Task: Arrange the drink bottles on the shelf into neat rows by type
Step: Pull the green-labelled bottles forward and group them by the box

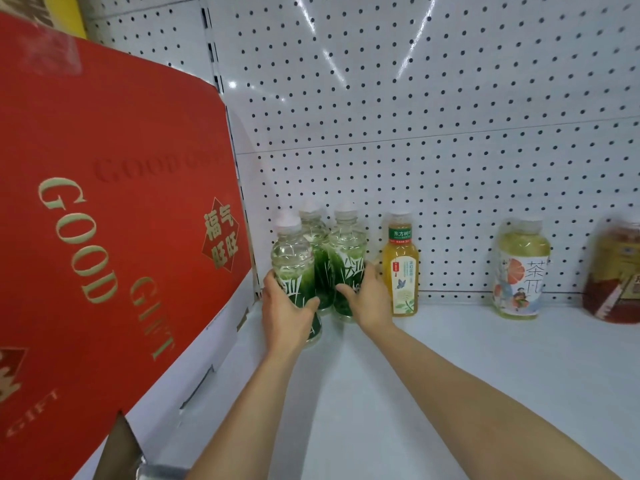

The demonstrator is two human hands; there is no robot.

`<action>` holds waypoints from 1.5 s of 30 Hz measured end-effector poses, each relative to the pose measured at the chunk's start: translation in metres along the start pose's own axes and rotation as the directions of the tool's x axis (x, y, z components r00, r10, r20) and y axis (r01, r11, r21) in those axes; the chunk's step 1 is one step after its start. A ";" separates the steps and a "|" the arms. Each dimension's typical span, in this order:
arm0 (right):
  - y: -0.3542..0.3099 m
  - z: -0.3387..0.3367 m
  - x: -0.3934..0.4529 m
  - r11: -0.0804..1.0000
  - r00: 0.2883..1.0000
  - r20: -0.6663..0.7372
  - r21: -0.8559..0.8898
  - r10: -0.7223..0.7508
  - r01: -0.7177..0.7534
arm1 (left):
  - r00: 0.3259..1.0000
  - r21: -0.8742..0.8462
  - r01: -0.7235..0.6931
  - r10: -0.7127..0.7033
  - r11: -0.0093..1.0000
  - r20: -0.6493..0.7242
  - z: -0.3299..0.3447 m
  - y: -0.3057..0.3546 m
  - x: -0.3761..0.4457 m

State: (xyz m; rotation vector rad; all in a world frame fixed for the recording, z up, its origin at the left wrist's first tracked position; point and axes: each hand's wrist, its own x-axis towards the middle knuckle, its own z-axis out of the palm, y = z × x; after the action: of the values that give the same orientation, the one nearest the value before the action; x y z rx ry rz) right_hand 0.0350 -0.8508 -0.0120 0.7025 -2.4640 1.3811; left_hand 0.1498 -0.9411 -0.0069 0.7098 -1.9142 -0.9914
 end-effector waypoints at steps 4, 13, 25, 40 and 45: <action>-0.001 0.001 -0.002 0.999 1.000 0.006 -0.038 0.006 -0.006 | 1.000 0.010 -0.008 0.008 1.000 0.004 0.006 -0.001 0.005; -0.001 -0.028 -0.035 0.990 0.995 0.020 -0.104 -0.095 0.096 | 0.998 0.136 0.032 -0.038 0.990 0.040 -0.002 0.004 -0.004; 0.024 -0.168 -0.138 0.839 0.894 -0.050 -0.373 -0.445 0.397 | 0.802 0.519 -0.582 0.548 0.626 0.237 -0.030 0.075 -0.128; 0.124 -0.393 -0.311 0.818 0.924 -0.148 -0.529 -0.354 0.229 | 0.685 0.340 -0.728 0.627 0.595 0.371 0.029 0.191 -0.370; 0.152 -0.449 -0.338 0.826 0.932 -0.225 -0.551 -0.285 0.119 | 0.656 0.251 -0.748 0.629 0.614 0.418 0.059 0.227 -0.412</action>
State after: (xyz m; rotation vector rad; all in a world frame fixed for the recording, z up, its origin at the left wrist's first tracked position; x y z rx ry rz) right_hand 0.2329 -0.3033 -0.0283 0.5535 -2.2782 0.6145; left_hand 0.2748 -0.4840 -0.0079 -0.0429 -2.4012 -0.1840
